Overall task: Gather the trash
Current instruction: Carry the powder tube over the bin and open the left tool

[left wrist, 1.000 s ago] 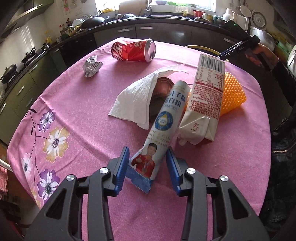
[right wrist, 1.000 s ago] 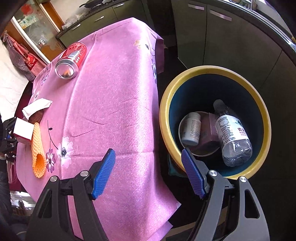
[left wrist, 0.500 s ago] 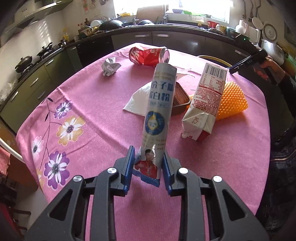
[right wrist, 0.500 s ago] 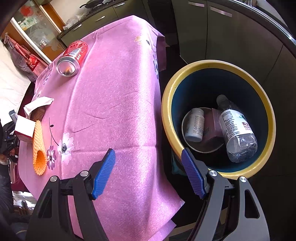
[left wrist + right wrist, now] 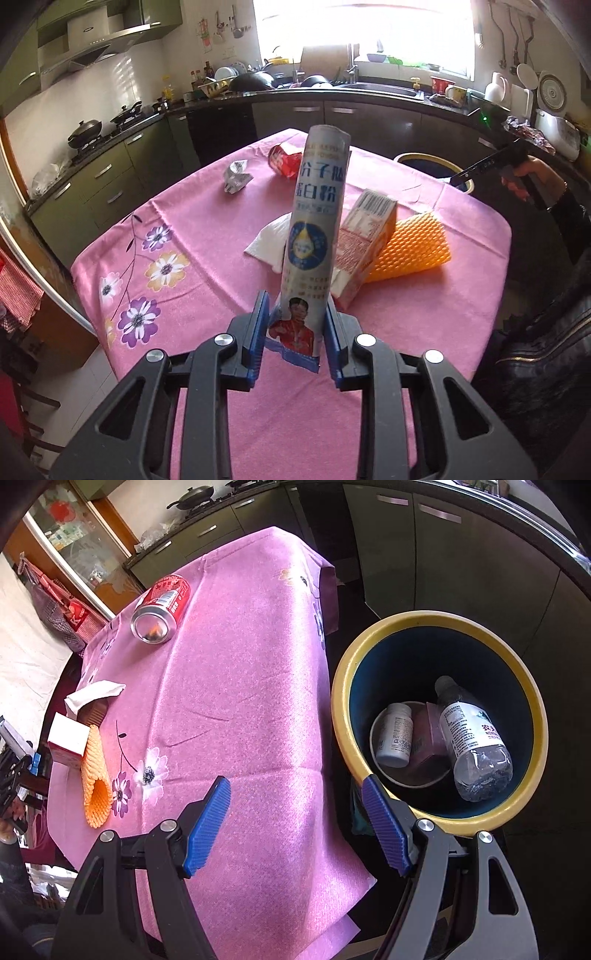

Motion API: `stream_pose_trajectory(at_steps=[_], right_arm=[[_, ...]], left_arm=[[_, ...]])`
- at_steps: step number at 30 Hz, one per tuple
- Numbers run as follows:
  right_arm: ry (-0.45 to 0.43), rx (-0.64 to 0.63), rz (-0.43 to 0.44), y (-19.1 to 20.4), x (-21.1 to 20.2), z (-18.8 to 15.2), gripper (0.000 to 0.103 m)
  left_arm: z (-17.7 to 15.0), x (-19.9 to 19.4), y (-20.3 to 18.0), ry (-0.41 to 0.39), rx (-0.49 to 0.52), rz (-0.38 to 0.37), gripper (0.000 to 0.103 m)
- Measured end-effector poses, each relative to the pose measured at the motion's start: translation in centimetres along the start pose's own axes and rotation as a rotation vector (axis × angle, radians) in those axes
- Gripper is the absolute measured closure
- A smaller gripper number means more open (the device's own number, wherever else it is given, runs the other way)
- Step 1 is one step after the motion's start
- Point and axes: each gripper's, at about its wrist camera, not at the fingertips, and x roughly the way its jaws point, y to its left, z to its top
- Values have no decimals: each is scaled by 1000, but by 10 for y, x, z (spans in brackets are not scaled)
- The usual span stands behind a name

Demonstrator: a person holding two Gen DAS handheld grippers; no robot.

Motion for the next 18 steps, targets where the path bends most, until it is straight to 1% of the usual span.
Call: stream_pose_trajectory(at_steps=[2, 4, 9, 12, 16, 18], right_arm=[[-25, 20, 10, -6, -8, -5, 30], [-51, 47, 14, -14, -16, -14, 30], [-106, 133, 11, -48, -40, -38, 30], [-148, 193, 0, -72, -56, -55, 30], [-196, 263, 6, -103, -74, -78, 30], [-214, 293, 11, -118, -80, -89, 30]], left_arm=[[14, 0, -18, 7, 11, -22, 76], [29, 2, -39, 6, 28, -67, 76], [75, 24, -98, 21, 52, -234, 76], [105, 47, -136, 32, 73, -331, 76], [150, 86, -187, 49, 110, -434, 76], [173, 111, -211, 63, 118, -461, 76]])
